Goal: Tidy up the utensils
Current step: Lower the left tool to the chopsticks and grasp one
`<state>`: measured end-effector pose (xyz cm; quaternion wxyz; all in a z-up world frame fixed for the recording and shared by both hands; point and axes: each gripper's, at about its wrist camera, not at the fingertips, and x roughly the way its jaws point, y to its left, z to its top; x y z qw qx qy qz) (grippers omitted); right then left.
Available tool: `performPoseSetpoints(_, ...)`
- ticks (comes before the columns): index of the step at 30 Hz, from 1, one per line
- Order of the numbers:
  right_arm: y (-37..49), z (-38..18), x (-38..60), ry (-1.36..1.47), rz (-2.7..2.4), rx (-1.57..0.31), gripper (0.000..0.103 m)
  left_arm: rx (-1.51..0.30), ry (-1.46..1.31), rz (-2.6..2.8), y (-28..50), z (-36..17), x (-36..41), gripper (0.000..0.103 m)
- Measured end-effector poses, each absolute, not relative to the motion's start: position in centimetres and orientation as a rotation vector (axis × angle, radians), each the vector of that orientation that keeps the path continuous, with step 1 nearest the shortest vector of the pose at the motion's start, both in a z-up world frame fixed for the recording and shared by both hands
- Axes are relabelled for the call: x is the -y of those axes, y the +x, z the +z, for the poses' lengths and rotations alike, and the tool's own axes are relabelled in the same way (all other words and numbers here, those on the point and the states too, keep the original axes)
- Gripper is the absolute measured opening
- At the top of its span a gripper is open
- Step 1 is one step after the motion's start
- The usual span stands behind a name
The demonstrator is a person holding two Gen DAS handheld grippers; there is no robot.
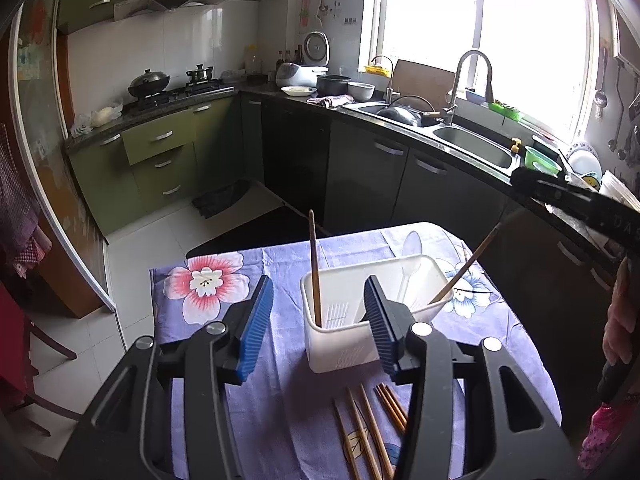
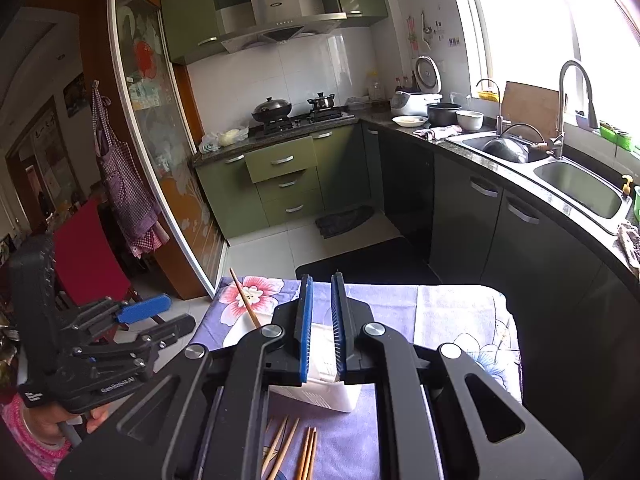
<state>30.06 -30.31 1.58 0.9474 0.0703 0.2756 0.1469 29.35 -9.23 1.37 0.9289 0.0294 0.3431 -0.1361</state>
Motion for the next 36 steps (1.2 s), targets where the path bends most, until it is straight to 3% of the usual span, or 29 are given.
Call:
performPoseSetpoints(9, 24.7, -2.1, 31.6, 0.111, 0.282, -0.592, 0.018, -0.954, 0.093, -0.270, 28.0, -7.5, 10.1, 0.045)
performPoseSetpoints(17, 23.5, -9.7, 34.0, 0.151, 0.256, -0.730, 0.018, -1.130, 0.144, -0.236, 27.5, -14.7, 11.3, 0.031)
performPoseSetpoints(25, 23.3, -12.0, 35.6, 0.183, 0.271, -0.759, 0.019, -1.228, 0.202, -0.201, 27.4, -17.6, 13.0, 0.022)
performPoseSetpoints(27, 23.4, -11.9, 35.6, 0.187, 0.278, -0.757, 0.027, -1.245, 0.200, -0.198, 27.5, -18.0, 13.2, 0.022)
performPoseSetpoints(31, 23.5, -12.2, 35.3, 0.186, 0.288, -0.767, 0.027, -1.263, 0.192, -0.195, 27.6, -18.4, 13.7, 0.022)
performPoseSetpoints(36, 23.6, -12.7, 34.8, 0.180, 0.296, -0.786, 0.027, -1.260, 0.210, -0.200, 27.5, -18.7, 14.3, 0.007)
